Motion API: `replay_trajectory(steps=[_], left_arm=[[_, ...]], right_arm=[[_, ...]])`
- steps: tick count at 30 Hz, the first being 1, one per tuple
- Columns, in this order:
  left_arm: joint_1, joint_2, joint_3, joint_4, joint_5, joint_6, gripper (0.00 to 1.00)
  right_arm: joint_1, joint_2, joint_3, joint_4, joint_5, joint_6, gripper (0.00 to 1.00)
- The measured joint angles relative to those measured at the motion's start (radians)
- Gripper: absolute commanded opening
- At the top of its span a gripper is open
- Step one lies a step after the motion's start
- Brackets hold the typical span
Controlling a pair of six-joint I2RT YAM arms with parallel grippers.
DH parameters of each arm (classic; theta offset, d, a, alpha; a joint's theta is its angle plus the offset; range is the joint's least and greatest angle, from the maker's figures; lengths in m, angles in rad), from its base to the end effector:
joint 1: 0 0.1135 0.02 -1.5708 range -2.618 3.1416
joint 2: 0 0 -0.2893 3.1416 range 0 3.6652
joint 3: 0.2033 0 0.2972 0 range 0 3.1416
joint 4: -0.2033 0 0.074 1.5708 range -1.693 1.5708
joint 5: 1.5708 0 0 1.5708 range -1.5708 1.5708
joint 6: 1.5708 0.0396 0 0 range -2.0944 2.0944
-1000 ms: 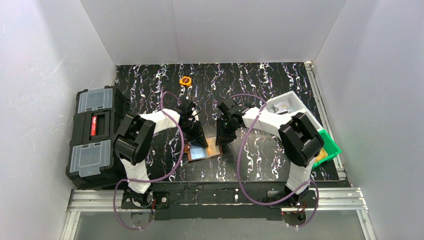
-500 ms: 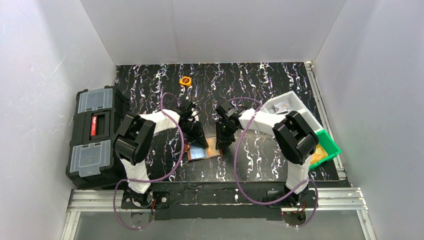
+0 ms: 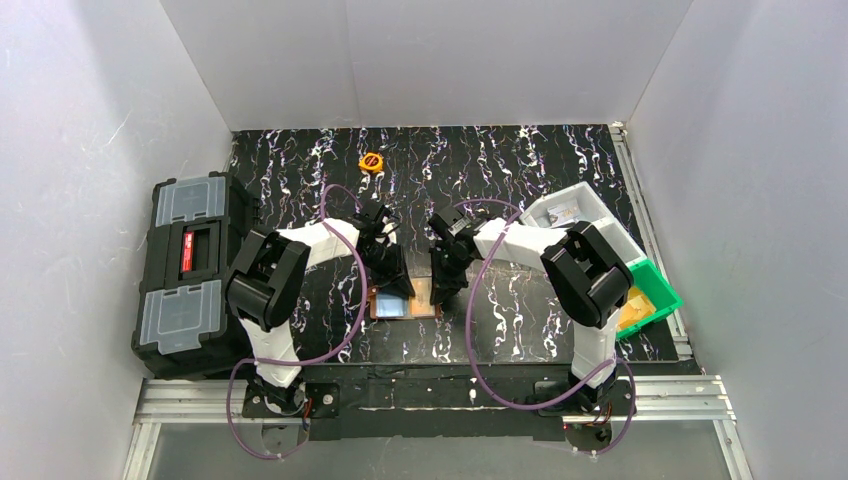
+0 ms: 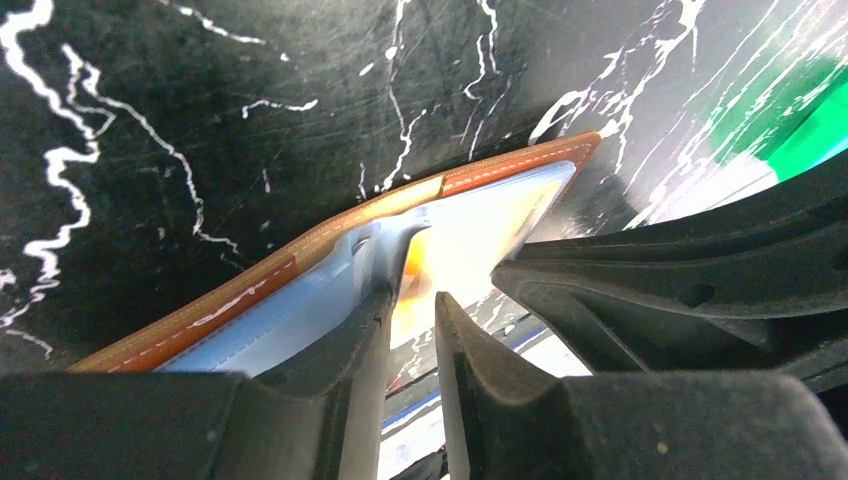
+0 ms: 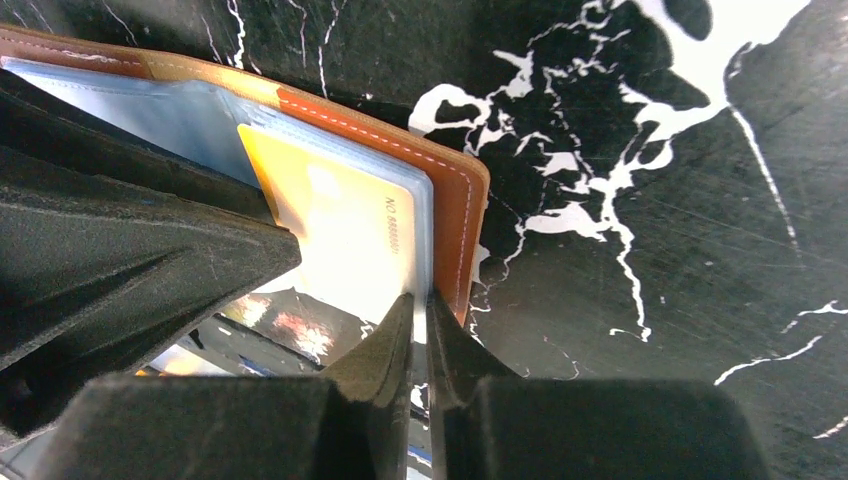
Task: Take the credit cards out of the card holder
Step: Remove the credit card from the card holder.
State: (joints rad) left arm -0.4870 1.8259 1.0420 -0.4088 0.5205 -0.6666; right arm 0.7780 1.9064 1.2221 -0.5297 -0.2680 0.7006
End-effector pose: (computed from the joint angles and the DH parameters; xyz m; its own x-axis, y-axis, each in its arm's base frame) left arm 0.3279 -0.1959 0.1297 -0.9969 -0.0791 -0.0043 -0.0612 0.8040 -0.5915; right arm 0.2903 0.3008 0.1440 -0.9890 -0.1018 -0.1070 -0.1374 0.8995 0.4148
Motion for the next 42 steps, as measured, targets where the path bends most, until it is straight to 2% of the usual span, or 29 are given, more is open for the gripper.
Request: replay_trajectory(steps=[9,17,22,25,35,42], left_arm=[[-0.001,-0.008,0.008,-0.056,-0.037,0.031,0.19],[0.003,-0.008,-0.003,-0.025,-0.003,0.026,0.26],[0.011,-0.008,-0.016,0.002,0.035,0.016,0.27],[0.015,-0.008,-0.021,0.012,0.05,0.009,0.23],[0.019,-0.003,-0.037,0.07,0.065,-0.044,0.01],[0.021,-0.01,-0.037,0.089,0.07,-0.059,0.0]], right_arm=[[0.01,0.014,0.01,0.0,-0.019,0.027,0.07],[0.008,0.026,0.026,-0.02,-0.025,0.03,0.04],[0.008,0.037,0.043,-0.042,-0.026,0.029,0.02],[0.008,0.051,0.064,-0.065,-0.027,0.029,0.02],[0.006,0.07,0.093,-0.137,-0.029,0.027,0.01],[-0.01,0.079,0.093,-0.148,-0.054,0.029,0.01]])
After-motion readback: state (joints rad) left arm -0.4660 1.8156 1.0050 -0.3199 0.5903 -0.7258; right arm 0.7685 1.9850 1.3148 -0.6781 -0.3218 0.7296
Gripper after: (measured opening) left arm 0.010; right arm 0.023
